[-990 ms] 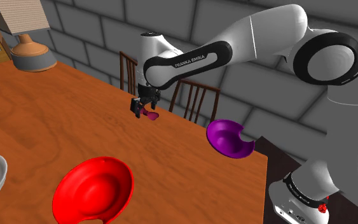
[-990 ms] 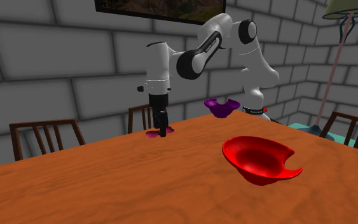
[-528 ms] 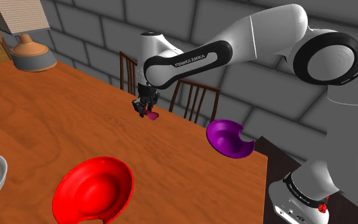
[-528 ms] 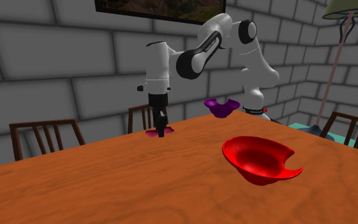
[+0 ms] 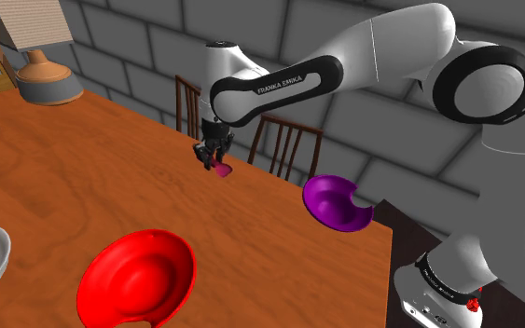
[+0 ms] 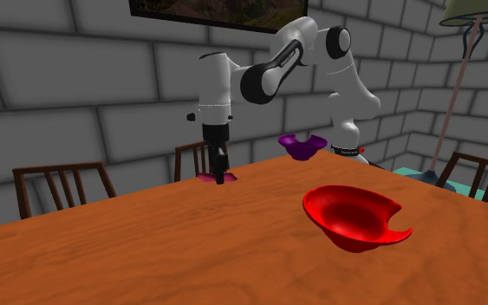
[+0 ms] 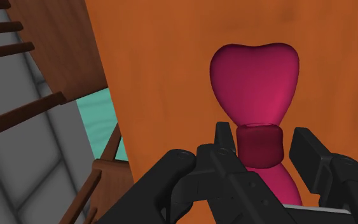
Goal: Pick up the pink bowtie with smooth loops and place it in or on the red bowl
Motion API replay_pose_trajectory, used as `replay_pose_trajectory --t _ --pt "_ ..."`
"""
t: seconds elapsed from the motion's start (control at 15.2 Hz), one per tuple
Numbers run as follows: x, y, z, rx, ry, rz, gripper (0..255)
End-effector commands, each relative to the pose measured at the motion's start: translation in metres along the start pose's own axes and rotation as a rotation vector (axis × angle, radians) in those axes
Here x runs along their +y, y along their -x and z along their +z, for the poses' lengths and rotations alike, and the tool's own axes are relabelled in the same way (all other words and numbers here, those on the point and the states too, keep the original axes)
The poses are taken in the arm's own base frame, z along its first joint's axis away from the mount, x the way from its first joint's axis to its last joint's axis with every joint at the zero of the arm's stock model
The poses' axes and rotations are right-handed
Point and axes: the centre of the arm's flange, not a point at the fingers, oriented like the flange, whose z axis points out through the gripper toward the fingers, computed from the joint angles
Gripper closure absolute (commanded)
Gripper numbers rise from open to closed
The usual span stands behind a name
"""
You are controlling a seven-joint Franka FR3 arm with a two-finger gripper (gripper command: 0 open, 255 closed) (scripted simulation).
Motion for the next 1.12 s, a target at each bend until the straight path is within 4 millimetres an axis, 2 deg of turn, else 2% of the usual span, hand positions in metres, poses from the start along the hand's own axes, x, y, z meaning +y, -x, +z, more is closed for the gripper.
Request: replay_pose_trajectory --t 0.0,1.06 --pt "-0.001 0.001 -0.010 0.000 0.000 0.000 255" --pt "-0.006 0.000 -0.094 0.000 0.000 0.000 255"
